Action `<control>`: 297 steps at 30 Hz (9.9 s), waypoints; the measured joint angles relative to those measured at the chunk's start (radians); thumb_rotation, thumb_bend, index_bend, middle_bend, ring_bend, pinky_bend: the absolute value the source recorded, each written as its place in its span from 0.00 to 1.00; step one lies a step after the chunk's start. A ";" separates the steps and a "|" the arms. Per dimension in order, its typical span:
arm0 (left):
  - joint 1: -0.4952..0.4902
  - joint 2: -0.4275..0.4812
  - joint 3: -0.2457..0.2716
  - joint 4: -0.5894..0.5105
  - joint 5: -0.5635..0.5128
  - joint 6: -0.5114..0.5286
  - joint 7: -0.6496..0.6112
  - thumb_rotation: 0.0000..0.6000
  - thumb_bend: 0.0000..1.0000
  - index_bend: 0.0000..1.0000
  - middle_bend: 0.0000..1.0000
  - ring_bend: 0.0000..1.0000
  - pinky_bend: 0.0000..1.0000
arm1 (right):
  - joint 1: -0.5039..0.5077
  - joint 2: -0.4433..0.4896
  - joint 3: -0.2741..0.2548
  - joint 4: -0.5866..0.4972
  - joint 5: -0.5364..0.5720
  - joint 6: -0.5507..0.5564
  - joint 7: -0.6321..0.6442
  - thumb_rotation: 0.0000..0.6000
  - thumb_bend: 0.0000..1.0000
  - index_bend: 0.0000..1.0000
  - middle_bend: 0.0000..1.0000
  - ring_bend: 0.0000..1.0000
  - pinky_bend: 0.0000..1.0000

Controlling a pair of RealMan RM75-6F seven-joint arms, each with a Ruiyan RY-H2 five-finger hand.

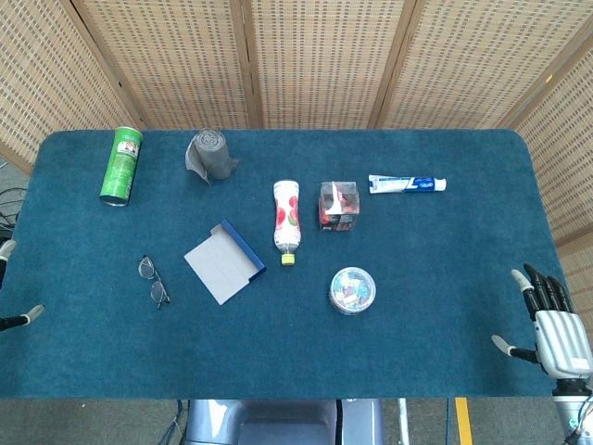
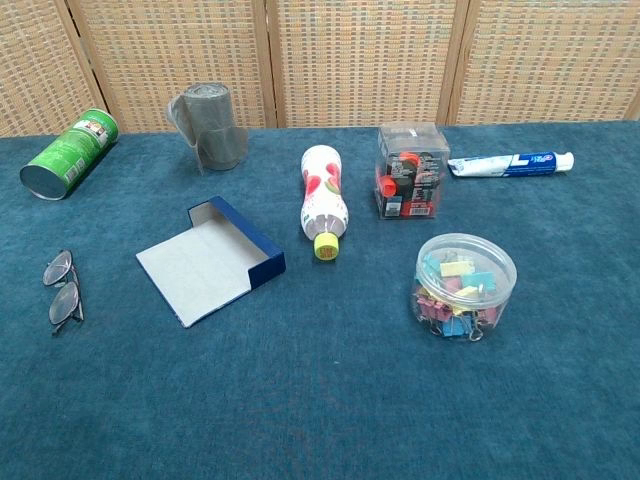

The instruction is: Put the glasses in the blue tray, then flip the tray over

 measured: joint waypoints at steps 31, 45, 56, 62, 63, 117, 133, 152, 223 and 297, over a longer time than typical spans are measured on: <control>-0.287 -0.219 0.033 0.407 0.361 -0.201 -0.216 1.00 0.30 0.43 0.00 0.00 0.00 | -0.006 -0.025 0.005 0.032 -0.017 0.026 0.002 1.00 0.00 0.00 0.00 0.00 0.00; -0.364 -0.396 0.079 0.600 0.369 -0.300 -0.218 1.00 0.36 0.46 0.00 0.00 0.00 | -0.002 -0.013 0.003 0.017 -0.008 0.007 0.011 1.00 0.00 0.00 0.00 0.00 0.00; -0.372 -0.439 0.100 0.661 0.354 -0.325 -0.227 1.00 0.36 0.46 0.00 0.00 0.00 | -0.002 -0.010 0.003 0.013 -0.004 0.003 0.015 1.00 0.00 0.00 0.00 0.00 0.00; -0.377 -0.458 0.108 0.691 0.344 -0.331 -0.245 1.00 0.36 0.46 0.00 0.00 0.00 | -0.002 -0.008 0.003 0.009 0.001 -0.003 0.012 1.00 0.00 0.00 0.00 0.00 0.00; -0.378 -0.460 0.109 0.693 0.343 -0.331 -0.248 1.00 0.36 0.46 0.00 0.00 0.00 | -0.002 -0.007 0.003 0.008 0.002 -0.003 0.011 1.00 0.00 0.00 0.00 0.00 0.00; -0.520 -0.392 0.005 0.366 0.258 -0.381 0.005 1.00 0.45 0.59 0.00 0.00 0.00 | 0.003 0.008 0.001 -0.006 0.013 -0.028 0.033 1.00 0.00 0.00 0.00 0.00 0.00; -0.633 -0.549 -0.042 0.510 0.182 -0.523 0.069 1.00 0.45 0.59 0.00 0.00 0.00 | 0.008 0.014 0.002 -0.013 0.025 -0.045 0.034 1.00 0.00 0.00 0.00 0.00 0.00; -0.676 -0.591 -0.041 0.524 0.166 -0.546 0.167 1.00 0.44 0.54 0.00 0.00 0.00 | 0.008 0.016 0.002 -0.014 0.024 -0.046 0.040 1.00 0.00 0.00 0.00 0.00 0.00; -0.479 -0.645 0.130 0.767 0.336 -0.242 -0.174 1.00 0.33 0.31 0.00 0.00 0.00 | 0.009 0.023 -0.005 -0.015 0.017 -0.051 0.054 1.00 0.00 0.00 0.00 0.00 0.00; -0.432 -0.515 0.147 0.712 0.345 -0.181 -0.182 1.00 0.62 0.77 0.00 0.00 0.00 | 0.010 0.026 -0.007 -0.018 0.013 -0.051 0.066 1.00 0.00 0.00 0.00 0.00 0.00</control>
